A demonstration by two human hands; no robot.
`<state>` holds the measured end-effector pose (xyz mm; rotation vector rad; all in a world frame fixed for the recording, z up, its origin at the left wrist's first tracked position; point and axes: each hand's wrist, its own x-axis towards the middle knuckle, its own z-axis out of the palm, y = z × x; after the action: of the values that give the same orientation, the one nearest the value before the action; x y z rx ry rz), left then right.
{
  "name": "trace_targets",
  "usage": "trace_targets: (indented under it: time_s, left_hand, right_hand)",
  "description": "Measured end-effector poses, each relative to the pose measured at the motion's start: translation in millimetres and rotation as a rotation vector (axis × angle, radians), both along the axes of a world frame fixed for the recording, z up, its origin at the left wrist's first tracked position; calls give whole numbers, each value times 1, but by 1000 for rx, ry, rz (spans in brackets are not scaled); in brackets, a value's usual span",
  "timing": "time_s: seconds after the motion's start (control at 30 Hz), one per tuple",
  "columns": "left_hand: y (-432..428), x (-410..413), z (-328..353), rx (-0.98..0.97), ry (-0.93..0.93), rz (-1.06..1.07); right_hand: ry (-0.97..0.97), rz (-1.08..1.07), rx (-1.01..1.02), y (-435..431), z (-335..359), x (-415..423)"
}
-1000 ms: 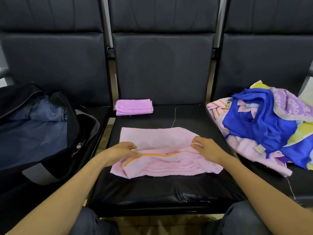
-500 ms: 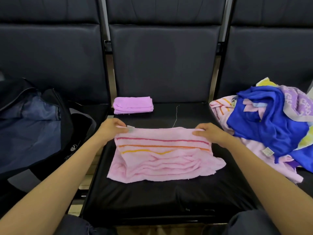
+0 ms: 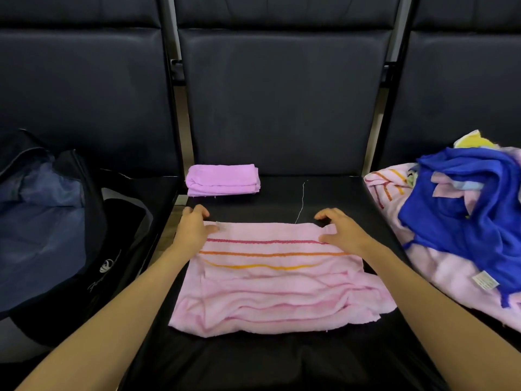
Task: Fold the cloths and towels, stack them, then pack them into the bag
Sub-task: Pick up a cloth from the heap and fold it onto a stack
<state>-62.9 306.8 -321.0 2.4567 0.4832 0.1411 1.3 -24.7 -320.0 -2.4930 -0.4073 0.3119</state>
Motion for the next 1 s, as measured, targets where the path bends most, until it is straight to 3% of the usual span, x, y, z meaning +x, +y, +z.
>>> trace_targets:
  time_s: [0.2, 0.4, 0.63, 0.87, 1.0]
  left_hand:
    - [-2, 3, 8, 100, 142, -44]
    - [-2, 1, 13, 283, 240, -95]
    - [0, -18, 32, 435, 201, -128]
    - [8, -49, 65, 173, 119, -123]
    - [4, -64, 88, 46, 26, -120]
  right_hand:
    - [234, 138, -75, 6, 8, 11]
    - [112, 195, -199, -4, 26, 4]
    - [90, 101, -58, -17, 59, -17]
    - [182, 46, -67, -30, 93, -47]
    - [166, -61, 144, -41, 116, -70]
